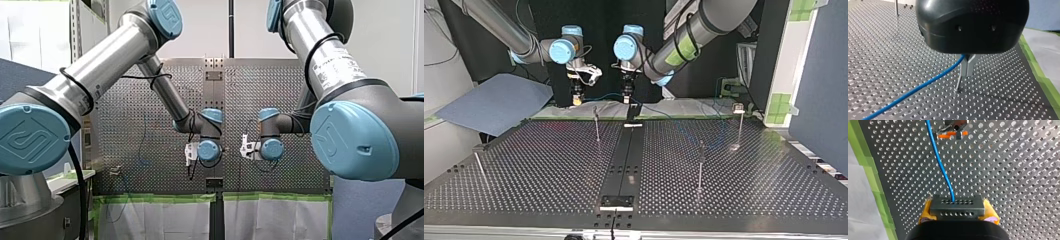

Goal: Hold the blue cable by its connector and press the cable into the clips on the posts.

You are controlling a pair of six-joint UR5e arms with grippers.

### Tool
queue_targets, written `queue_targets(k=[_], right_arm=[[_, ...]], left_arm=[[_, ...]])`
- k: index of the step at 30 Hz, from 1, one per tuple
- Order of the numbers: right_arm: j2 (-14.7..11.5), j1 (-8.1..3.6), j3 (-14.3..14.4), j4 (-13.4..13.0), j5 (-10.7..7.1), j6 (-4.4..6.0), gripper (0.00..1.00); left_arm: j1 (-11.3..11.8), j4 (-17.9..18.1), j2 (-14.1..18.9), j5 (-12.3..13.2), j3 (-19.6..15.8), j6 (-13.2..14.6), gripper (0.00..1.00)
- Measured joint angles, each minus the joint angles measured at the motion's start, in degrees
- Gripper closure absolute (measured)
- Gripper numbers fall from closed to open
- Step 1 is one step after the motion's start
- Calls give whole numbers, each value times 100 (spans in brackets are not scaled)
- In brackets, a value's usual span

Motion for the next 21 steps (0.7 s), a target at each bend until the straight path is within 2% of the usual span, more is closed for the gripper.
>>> queue_targets(k=[9, 15, 21], right_arm=[[5, -53, 2, -15, -100, -7, 100], [20, -170, 1, -117, -321, 29, 100], [63, -326, 2, -144, -550, 55, 100]], left_arm=[[-68, -317, -329, 7, 408, -148, 100], [-45, -348, -365, -18, 710, -310, 100], [-46, -273, -480, 19, 784, -358, 100]])
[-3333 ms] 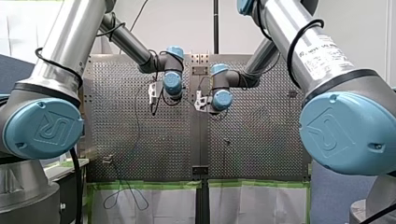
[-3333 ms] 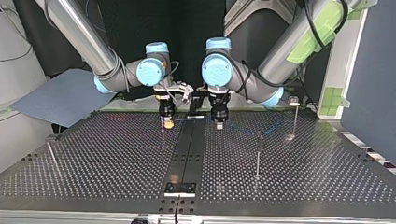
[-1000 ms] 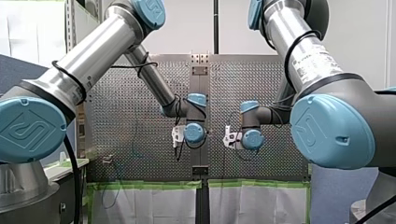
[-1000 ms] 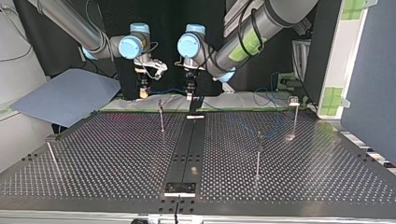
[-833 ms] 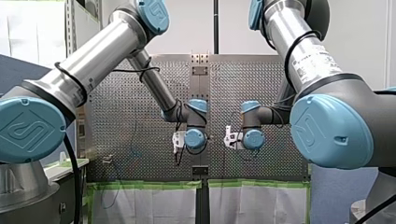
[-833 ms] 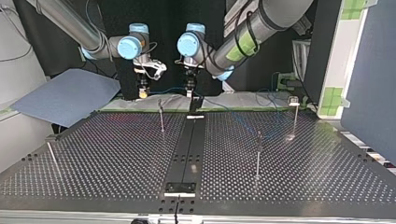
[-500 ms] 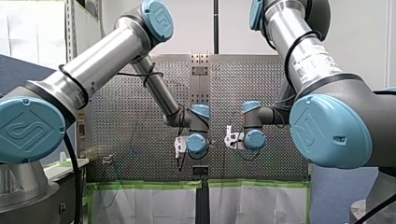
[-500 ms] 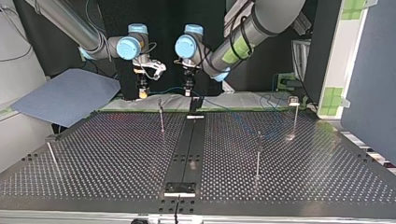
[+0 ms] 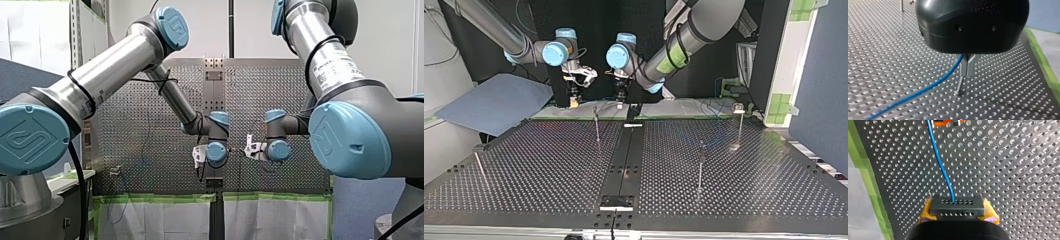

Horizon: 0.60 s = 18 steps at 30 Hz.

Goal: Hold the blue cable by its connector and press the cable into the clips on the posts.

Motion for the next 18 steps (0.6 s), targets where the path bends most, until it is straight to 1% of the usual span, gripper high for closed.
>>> queue_targets(k=[5, 9, 13, 18], right_arm=[[24, -157, -3, -54, -207, 39, 100], [73, -268, -7, -152, -378, 87, 100], [218, -387, -13, -255, -551, 126, 100], [368, -498, -33, -311, -676, 134, 100]], left_arm=[[-4, 20, -91, 37, 7, -58, 100], [6, 29, -105, 48, 9, -81, 100], [9, 80, -108, 58, 10, -107, 100], [16, 159, -114, 143, 10, -140, 100]])
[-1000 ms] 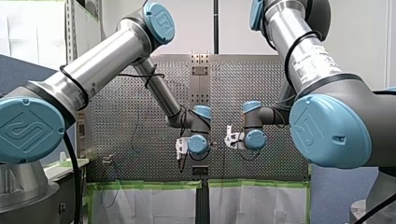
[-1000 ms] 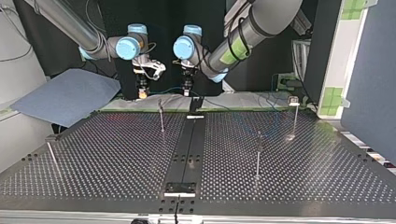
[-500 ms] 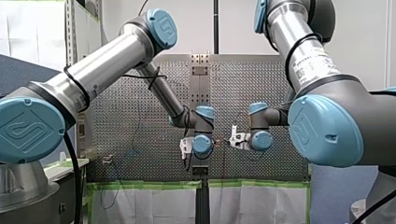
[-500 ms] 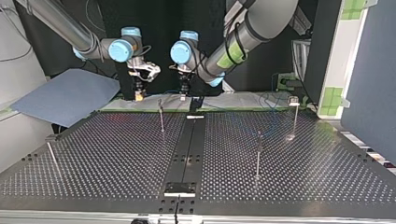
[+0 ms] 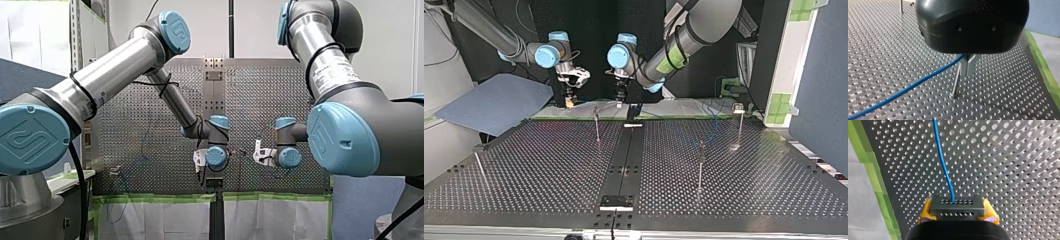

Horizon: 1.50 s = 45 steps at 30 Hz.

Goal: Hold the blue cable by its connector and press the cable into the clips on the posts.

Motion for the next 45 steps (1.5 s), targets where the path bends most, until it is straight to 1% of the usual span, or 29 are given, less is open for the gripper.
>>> queue_targets(k=[5, 8, 11, 19, 24, 27, 35, 40, 45], right_arm=[[34, -110, -84, 14, -108, 8, 100], [35, -158, -144, 32, -188, 10, 100], [39, -197, -180, 40, -234, 10, 100], [41, -240, -246, 27, -430, 10, 100], [41, -248, -335, 62, -506, 14, 100], [41, -264, -377, 81, -530, 38, 100], [42, -359, -454, 115, -607, 93, 100], [46, -432, -470, 123, -639, 107, 100], [46, -479, -494, 127, -700, 114, 100]], left_arm=[[-5, 17, -36, 99, 93, -46, 100], [-20, -66, -125, 104, 223, -59, 100], [-43, -172, -225, 101, 377, -62, 100], [-77, -395, -426, 111, 803, -118, 100], [-75, -531, -507, 80, 993, -132, 100], [-61, -544, -516, 62, 1020, -133, 100], [-30, -548, -516, 49, 1027, -134, 100], [-26, -544, -519, 120, 1028, -139, 100], [-28, -556, -538, 258, 1080, -175, 100]])
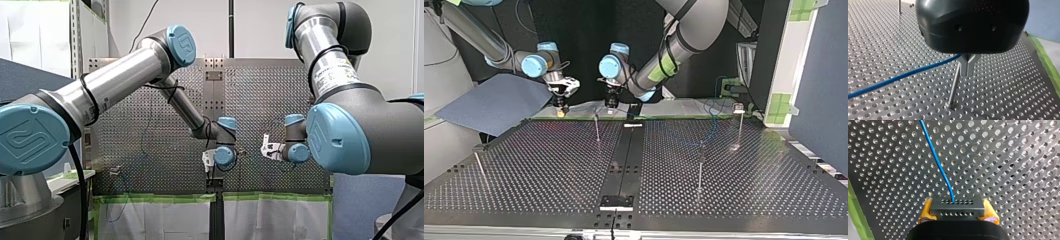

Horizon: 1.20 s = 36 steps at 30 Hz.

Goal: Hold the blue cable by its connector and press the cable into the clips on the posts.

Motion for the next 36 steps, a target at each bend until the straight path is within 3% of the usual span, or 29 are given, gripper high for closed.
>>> queue_targets(k=[9, 20, 31, 36], right_arm=[[0, -81, -40, 17, -38, 2, 100], [3, -171, -66, 19, -94, 2, 100], [8, -187, -136, 44, -135, -21, 100], [9, -180, -187, 54, -139, -31, 100]], left_arm=[[7, -205, -163, 13, 288, -12, 100], [34, -185, -171, 53, 316, -20, 100], [107, -176, -178, 186, 328, -41, 100], [151, -287, -302, 276, 529, -59, 100]])
